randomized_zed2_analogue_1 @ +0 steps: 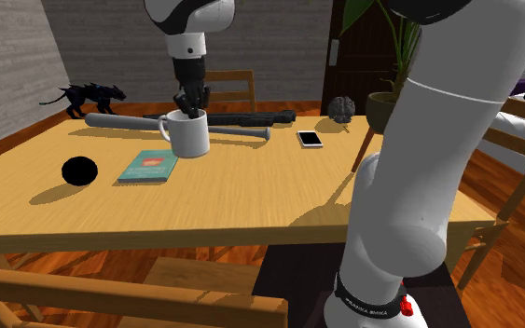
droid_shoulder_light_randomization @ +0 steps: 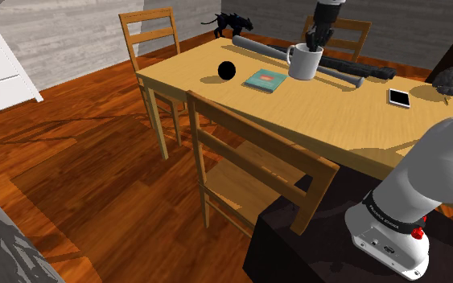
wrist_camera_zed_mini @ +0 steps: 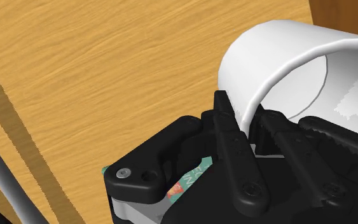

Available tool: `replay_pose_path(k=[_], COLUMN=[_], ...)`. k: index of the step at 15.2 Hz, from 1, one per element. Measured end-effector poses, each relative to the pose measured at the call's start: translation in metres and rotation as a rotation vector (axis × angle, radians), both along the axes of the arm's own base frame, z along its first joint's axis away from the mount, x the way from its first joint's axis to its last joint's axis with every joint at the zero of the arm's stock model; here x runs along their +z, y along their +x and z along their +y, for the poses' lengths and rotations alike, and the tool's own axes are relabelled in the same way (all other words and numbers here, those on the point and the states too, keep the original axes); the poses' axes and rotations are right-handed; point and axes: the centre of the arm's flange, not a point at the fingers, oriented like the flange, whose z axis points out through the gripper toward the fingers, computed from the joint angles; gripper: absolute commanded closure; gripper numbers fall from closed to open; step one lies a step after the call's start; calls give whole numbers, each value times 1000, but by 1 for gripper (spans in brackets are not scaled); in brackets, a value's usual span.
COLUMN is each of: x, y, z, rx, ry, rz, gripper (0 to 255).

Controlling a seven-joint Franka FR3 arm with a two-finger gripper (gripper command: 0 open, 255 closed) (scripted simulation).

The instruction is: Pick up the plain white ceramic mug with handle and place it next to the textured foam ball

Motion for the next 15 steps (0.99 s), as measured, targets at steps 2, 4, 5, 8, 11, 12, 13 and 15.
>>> replay_pose_path(k=[2, 4, 5, 8, 11, 12, 13, 15], x=[0, -5, -5, -4, -6, -6, -5, -7], y=[28, 54, 67, 102, 137, 152, 166, 192], z=[8, 15, 19, 31, 42, 46, 49, 58], rx=[0, 0, 0, 0, -1, -1, -1, -1], ry=[0, 0, 0, 0, 0, 0, 0, 0], rz=[0, 0, 0, 0, 0, 0, 0, -1], gripper=[255, 255, 255, 255, 255, 255, 255, 255])
